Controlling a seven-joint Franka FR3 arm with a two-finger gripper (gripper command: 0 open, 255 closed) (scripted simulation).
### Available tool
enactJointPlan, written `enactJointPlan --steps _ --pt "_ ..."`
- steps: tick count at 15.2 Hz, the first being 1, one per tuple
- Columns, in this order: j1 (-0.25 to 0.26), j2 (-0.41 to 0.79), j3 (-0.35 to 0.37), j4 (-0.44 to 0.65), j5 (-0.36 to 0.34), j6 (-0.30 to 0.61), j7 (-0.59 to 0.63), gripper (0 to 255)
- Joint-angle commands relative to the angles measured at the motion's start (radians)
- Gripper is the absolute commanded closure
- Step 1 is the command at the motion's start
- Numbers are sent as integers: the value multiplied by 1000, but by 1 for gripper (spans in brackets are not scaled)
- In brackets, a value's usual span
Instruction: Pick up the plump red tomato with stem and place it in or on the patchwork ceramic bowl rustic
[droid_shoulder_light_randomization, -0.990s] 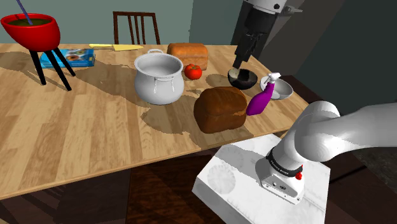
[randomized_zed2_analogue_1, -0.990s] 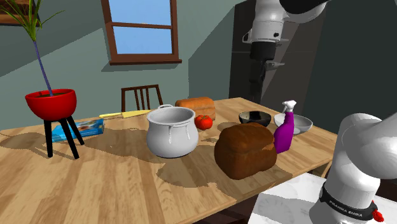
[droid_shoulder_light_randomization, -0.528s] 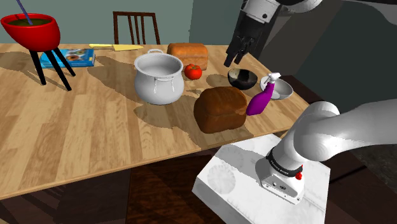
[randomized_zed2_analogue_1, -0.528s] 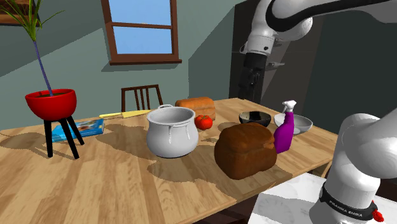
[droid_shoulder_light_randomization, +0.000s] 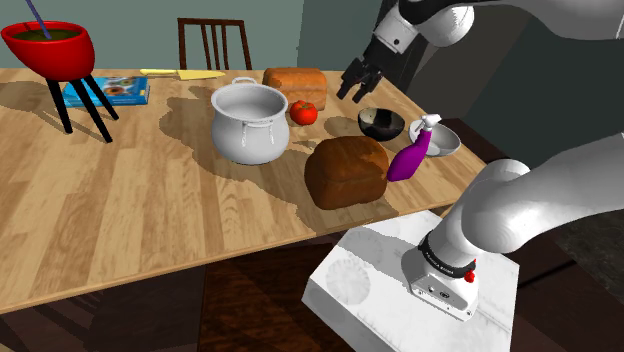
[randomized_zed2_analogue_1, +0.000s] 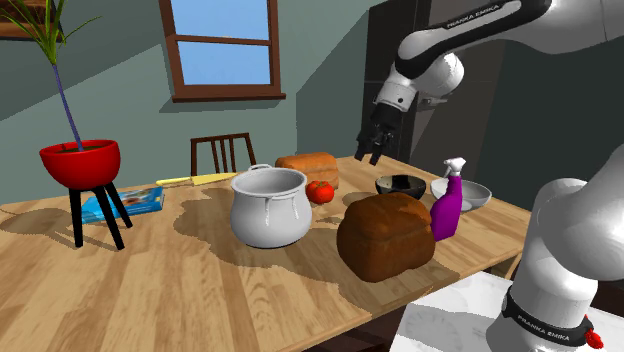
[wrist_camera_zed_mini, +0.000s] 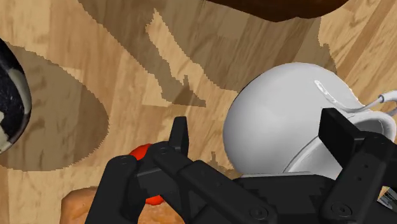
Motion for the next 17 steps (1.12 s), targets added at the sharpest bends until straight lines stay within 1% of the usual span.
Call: enactJointPlan --steps 1,4,6,9,11,14,17 --pt "13 57 -50 7 66 59 -48 0" --pt "43 158 -132 34 190 124 -142 0" --pt "67 233 -189 61 291 151 -217 0" --pt "95 359 -266 116 471 157 -342 0" --pt "100 453 -305 160 602 136 -427 0" --pt "76 602 -335 236 796 73 -537 0" --pt "19 749 -330 316 969 -4 -614 0"
